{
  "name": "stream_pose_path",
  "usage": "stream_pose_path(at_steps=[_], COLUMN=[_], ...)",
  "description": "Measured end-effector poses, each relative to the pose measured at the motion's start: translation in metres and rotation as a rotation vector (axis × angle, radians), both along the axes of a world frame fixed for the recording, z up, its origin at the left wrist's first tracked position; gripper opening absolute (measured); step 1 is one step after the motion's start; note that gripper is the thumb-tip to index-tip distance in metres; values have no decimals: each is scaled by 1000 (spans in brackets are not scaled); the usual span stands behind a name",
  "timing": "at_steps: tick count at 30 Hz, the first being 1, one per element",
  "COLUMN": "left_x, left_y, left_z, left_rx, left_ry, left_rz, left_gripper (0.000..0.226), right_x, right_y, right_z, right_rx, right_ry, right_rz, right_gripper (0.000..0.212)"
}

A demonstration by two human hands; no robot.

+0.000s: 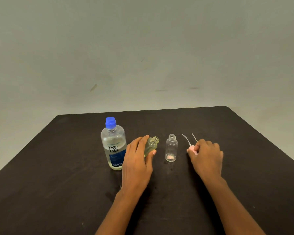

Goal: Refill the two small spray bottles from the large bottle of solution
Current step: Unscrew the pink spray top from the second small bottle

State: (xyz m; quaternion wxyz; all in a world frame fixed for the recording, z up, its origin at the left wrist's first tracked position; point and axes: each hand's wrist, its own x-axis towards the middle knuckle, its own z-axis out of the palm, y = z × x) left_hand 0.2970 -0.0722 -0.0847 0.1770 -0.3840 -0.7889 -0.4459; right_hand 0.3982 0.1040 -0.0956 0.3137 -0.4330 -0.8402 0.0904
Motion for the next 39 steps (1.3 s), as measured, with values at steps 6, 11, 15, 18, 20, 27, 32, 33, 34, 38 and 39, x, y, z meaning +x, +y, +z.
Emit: stream_pose_path(at_steps=[6, 11, 15, 18, 20, 27, 32, 33, 34, 38, 39], left_x=[0, 1, 1, 1, 1, -5, -4, -4, -4, -4, -4], left_y=[-1, 0, 1, 2, 3, 6, 8, 8, 9, 11, 12], left_z=[-1, -1, 1, -1, -3, -10, -11, -12, -13, -14, -14], left_rx=[-10, -16, 9, 31, 71, 107, 81, 71, 66, 44, 41], left_ry=[-32, -64, -93, -149, -231, -448, -443, -440, -438, -427, -426], left_rz=[-8, -7, -9, -8, -13, 6, 20, 25, 28, 33, 31], left_gripper=[45, 45, 43, 42, 41, 45, 51, 53, 56, 68, 70], right_x=[-1, -1, -2, -5, -6, -15, -18, -19, -20, -26, -28], right_y=[-1, -4, -10, -17, -22, -41, -45, -45, -46, -53, -54], right_z=[1, 4, 11, 15, 15, 14, 7, 5, 4, -2, -3], right_rx=[-17, 2, 49, 69, 33, -196, -282, -289, -296, -288, -281], right_ry=[1, 97, 270, 359, 406, 413, 313, 305, 302, 324, 330], right_rz=[0, 18, 54, 115, 164, 444, 486, 484, 487, 527, 530], right_gripper=[25, 21, 27, 31, 33, 50, 58, 57, 55, 55, 56])
